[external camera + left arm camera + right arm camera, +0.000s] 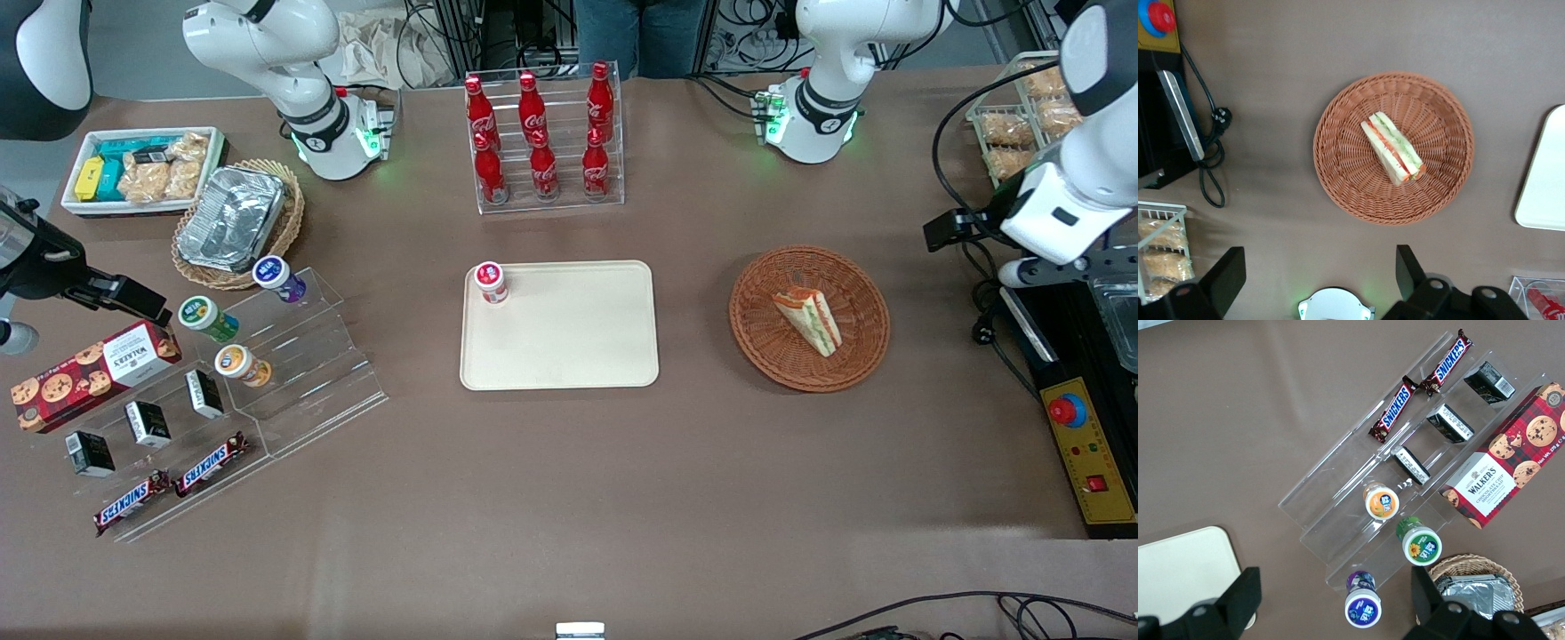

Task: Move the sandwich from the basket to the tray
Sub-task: 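Move the left gripper down over the wrapped sandwich in the basket, then lower the open left gripper around the sandwich and close it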

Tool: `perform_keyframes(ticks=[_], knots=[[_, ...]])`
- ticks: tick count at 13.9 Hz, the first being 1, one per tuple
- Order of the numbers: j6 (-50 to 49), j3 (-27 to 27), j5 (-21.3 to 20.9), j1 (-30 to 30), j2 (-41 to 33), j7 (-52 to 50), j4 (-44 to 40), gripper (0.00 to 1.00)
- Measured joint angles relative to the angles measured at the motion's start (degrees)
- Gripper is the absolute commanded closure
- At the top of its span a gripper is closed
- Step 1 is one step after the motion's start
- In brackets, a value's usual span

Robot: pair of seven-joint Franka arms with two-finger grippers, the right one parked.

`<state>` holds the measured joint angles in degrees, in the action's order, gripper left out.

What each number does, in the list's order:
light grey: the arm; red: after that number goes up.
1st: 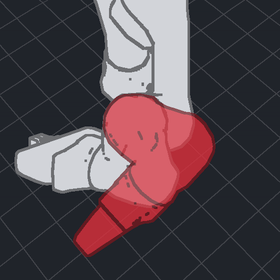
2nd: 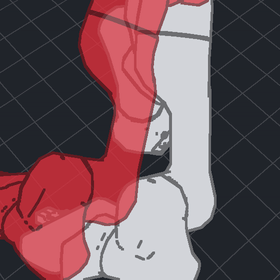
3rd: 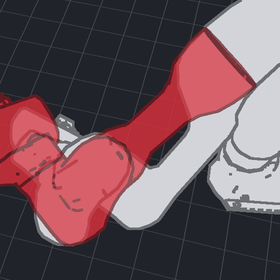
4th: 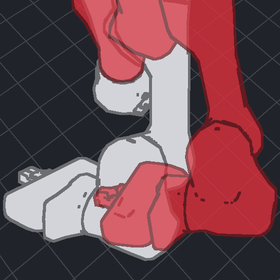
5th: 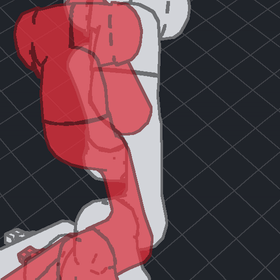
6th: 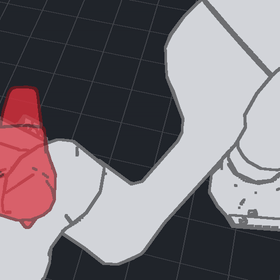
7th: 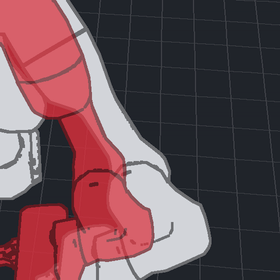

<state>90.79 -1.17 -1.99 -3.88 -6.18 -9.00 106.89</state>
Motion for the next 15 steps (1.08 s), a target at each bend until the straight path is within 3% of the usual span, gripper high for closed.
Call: perform_keyframes(ticks=[4, 7, 10, 13, 15], knots=[[15.0, 0.2, 0.1, -0.2, -5.9, -5.3, 16.0, 0.00], [28.8, 0.9, 0.2, -3.4, -5.9, -16.5, 27.9, 0.00], [33.3, 1.4, 0.2, -6.9, -2.2, -28.5, 30.6, 0.04], [35.8, 1.4, 0.2, -7.2, 1.7, -31.3, 30.1, 0.00], [37.2, 1.4, 2.6, -7.2, 3.1, -31.8, 29.5, 0.00]])
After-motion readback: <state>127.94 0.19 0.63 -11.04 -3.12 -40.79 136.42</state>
